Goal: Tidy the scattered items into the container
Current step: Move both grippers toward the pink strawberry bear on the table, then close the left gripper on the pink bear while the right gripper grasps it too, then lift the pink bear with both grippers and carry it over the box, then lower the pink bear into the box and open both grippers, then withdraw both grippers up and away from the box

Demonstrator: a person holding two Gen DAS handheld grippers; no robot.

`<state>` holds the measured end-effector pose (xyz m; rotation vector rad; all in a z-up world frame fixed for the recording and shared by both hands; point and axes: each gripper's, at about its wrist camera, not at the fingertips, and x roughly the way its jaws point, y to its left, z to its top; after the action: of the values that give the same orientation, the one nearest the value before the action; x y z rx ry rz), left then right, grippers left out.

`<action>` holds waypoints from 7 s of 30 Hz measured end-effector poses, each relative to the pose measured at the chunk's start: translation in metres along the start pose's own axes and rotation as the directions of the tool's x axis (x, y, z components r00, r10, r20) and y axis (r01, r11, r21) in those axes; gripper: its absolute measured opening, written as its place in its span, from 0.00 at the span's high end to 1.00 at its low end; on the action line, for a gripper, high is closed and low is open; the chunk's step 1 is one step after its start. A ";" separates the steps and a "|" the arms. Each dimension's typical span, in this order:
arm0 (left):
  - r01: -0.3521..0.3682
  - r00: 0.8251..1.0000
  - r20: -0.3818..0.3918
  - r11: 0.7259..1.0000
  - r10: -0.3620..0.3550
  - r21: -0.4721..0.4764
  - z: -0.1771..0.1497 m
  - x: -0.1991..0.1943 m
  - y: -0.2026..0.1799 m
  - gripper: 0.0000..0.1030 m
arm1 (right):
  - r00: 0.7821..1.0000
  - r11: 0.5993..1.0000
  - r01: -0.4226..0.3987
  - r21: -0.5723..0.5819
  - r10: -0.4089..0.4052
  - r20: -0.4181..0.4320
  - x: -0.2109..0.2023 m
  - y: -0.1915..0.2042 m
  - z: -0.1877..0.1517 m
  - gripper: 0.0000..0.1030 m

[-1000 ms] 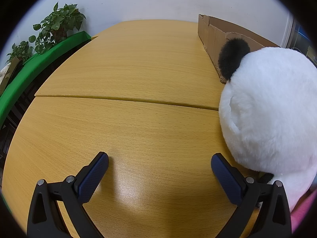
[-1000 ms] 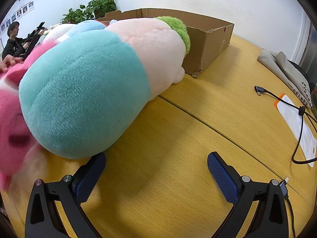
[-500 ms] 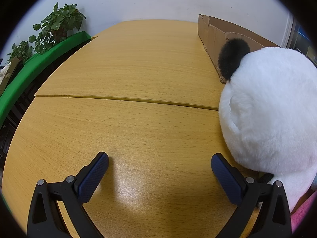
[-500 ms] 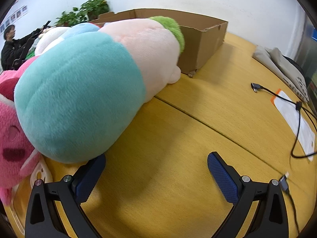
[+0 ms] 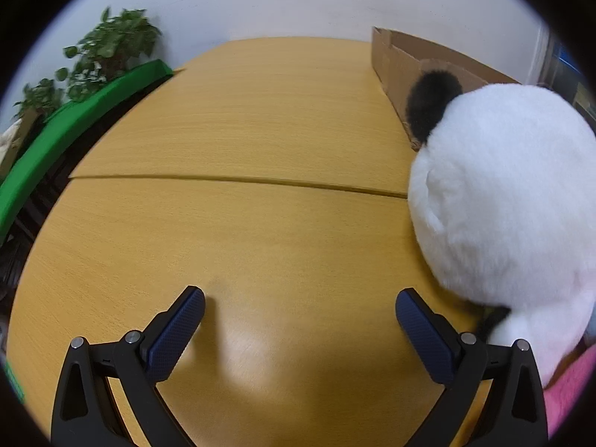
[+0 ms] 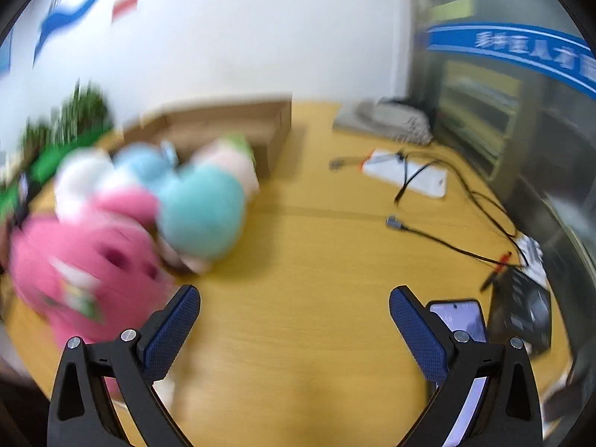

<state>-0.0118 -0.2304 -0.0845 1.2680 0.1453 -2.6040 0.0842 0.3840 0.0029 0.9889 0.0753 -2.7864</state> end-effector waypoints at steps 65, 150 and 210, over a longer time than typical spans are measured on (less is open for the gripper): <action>0.468 0.882 0.022 0.880 -0.471 0.082 -0.089 -0.169 -0.162 0.01 | 0.993 0.995 -0.094 0.033 0.096 -0.067 0.014 0.158 -0.004 0.00; 0.622 0.761 -0.244 0.783 -0.601 0.011 0.293 0.188 -0.269 0.38 | 0.970 0.949 -0.197 0.247 0.225 -0.090 0.421 0.077 0.298 0.25; 0.363 0.888 0.223 0.911 -0.402 0.198 0.014 -0.177 -0.189 0.21 | 0.994 0.995 0.046 -0.087 -0.037 0.100 0.039 0.215 0.105 0.00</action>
<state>0.0341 -0.0204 0.0605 1.0096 0.1693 -3.1510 0.0304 0.1558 0.0630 0.8382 0.2078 -2.8365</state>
